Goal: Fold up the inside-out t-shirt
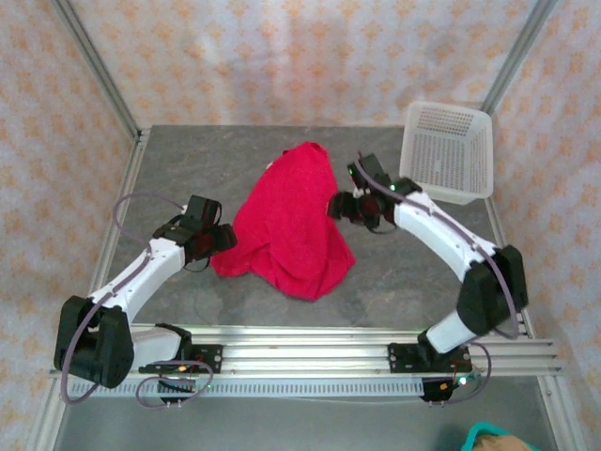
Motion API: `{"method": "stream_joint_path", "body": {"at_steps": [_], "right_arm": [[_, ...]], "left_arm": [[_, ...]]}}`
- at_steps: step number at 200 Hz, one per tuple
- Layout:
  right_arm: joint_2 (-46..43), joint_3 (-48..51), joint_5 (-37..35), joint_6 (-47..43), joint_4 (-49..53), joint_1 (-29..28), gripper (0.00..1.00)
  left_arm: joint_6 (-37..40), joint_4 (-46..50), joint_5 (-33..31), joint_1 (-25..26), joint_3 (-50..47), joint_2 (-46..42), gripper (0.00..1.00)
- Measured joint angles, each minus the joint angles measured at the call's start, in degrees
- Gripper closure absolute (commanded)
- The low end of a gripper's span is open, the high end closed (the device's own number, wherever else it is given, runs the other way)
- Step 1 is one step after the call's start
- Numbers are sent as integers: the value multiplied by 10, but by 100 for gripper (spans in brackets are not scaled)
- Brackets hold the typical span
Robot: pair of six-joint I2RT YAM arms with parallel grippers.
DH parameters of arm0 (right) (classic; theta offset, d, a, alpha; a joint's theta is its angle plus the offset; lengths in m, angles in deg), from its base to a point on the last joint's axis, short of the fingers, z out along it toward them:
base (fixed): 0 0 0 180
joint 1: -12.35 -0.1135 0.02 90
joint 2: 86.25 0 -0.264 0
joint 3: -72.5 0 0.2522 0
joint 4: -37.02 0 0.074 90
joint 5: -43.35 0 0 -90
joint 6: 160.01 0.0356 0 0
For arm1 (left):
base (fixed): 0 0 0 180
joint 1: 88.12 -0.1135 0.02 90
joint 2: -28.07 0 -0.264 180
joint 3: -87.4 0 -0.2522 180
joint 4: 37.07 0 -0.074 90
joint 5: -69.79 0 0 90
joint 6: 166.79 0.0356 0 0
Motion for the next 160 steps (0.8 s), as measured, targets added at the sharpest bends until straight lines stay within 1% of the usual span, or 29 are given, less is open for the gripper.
{"method": "stream_joint_path", "body": {"at_steps": [18, 43, 64, 101, 128, 147, 160], "right_arm": [[-33, 80, 5, 24, -29, -19, 29], [-31, 143, 15, 56, -78, -45, 31], [-14, 164, 21, 75, -106, -61, 34], [18, 175, 23, 99, -153, -76, 35], [28, 190, 20, 114, -170, -75, 36], [28, 201, 11, 121, -173, -76, 36], [28, 206, 3, 123, -173, -76, 36]], "left_arm": [[-1, 0, -2, 0, -8, -3, 28], [-5, -7, -2, 0, -37, 3, 29], [-14, -25, -1, 0, -59, 23, 29], [-30, -76, 10, 0, -83, 68, 30], [-38, -87, 2, -2, -82, 92, 37], [-44, -84, -6, -4, -80, 99, 46], [-45, -76, -9, -8, -76, 103, 54]]}}
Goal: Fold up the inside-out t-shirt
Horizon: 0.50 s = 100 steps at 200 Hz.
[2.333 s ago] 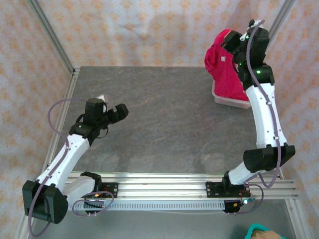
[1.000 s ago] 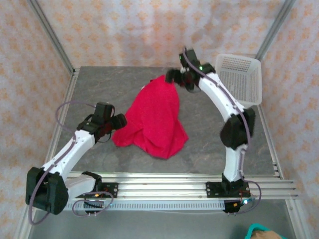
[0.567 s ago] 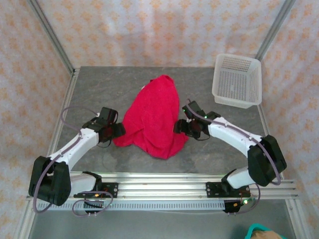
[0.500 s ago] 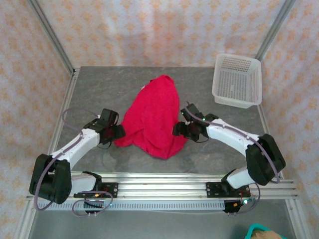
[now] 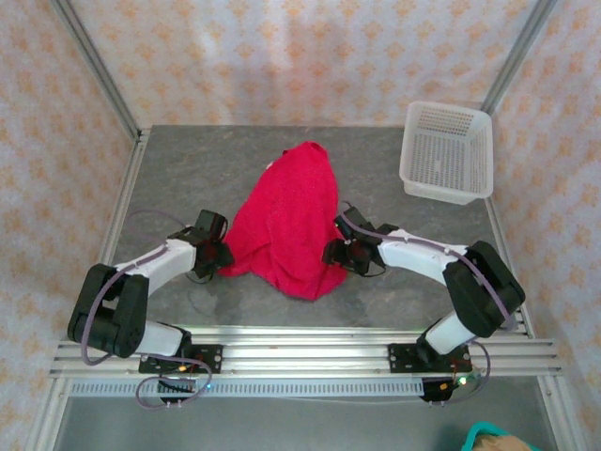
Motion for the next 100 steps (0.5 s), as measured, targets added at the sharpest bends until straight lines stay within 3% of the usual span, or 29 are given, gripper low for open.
{"method": "stream_joint_path", "body": {"at_steps": [16, 28, 51, 77, 100], "right_arm": [[2, 2, -8, 2, 0, 0, 39], [5, 3, -15, 2, 0, 0, 46], [19, 3, -26, 5, -1, 0, 63], [26, -7, -40, -8, 7, 0, 100], [29, -47, -64, -25, 41, 3, 100]], "left_arm": [[-4, 10, -8, -2, 2, -1, 73], [-5, 20, -14, -6, 2, -6, 100], [1, 21, -16, -17, 3, -11, 100], [1, 20, -6, -43, 5, -26, 100], [2, 45, -4, -74, 33, -65, 100]]}}
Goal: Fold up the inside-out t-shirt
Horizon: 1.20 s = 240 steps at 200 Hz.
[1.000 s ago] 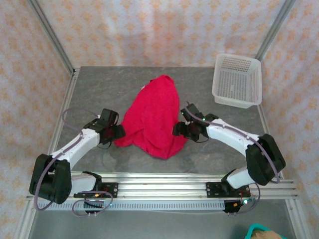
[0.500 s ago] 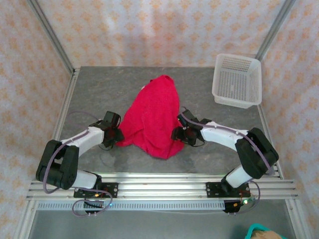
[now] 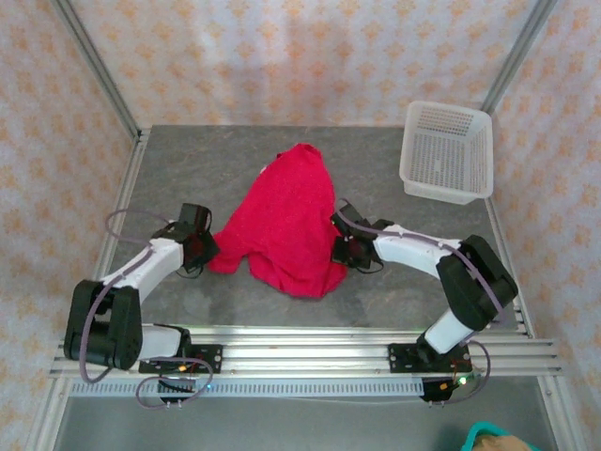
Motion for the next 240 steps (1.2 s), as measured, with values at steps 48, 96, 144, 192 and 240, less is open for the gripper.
{"method": "stream_joint_path", "body": {"at_steps": [48, 96, 144, 192, 240], "right_arm": [[-93, -113, -49, -50, 77, 76, 100], [-195, -272, -69, -94, 144, 111, 100], [-220, -365, -30, -105, 189, 111, 100], [-246, -462, 11, -106, 215, 111, 100], [-264, -487, 35, -106, 215, 111, 100]], "left_arm": [[4, 89, -20, -43, 182, -96, 100], [2, 153, -65, -47, 364, -155, 100], [18, 200, -82, -47, 530, -169, 100], [46, 239, -89, -47, 640, -190, 100], [72, 251, -99, -47, 687, -205, 100]]}}
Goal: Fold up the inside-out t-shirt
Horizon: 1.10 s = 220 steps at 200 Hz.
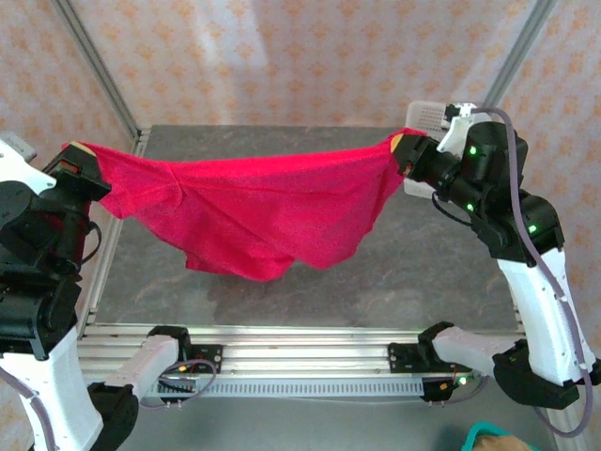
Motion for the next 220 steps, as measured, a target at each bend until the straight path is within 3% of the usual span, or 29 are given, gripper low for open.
{"method": "stream_joint_path", "body": {"at_steps": [40, 67, 70, 76, 80, 86, 92, 100, 115, 124, 144, 161, 179, 197, 220], "right_arm": [[73, 12, -22, -12, -7, 3, 100], [178, 29, -37, -20, -38, 33, 100], [193, 29, -39, -21, -42, 38, 95], [228, 29, -42, -21, -49, 51, 79], [250, 26, -42, -23, -51, 58, 67], [285, 19, -46, -21, -54, 69, 53], [321, 7, -51, -22, -53, 80, 41], [370, -16, -57, -22, -50, 92, 34], [445, -61, -66, -22, -39, 108, 30], [468, -67, -65, -22, -35, 110, 30], [467, -35, -66, -23, -32, 98, 35], [437, 38, -68, -27, -51, 78, 41], [419, 103, -68, -31, -62, 63, 43], [421, 132, -70, -32, -73, 66, 44], [434, 137, -72, -36, -100, 78, 44]], "left_arm": [[12, -22, 16, 0, -48, 70, 100], [24, -44, 37, 0, -35, 261, 100], [26, -45, 38, 0, -26, 286, 100], [28, -46, 42, 0, -5, 341, 73], [32, -41, 46, 0, 20, 393, 45], [38, -37, 50, 0, 61, 463, 29], [38, -22, 54, 0, 109, 526, 21], [39, 2, 62, 0, 195, 621, 14], [38, 53, 66, 0, 330, 758, 12], [39, 80, 63, 2, 349, 793, 14], [49, 98, 46, 12, 234, 753, 21], [49, 44, 46, 27, 4, 616, 28], [35, 10, 53, 37, -159, 483, 33], [31, -25, 52, 25, -223, 419, 34], [25, -67, 56, 1, -235, 440, 34]]}}
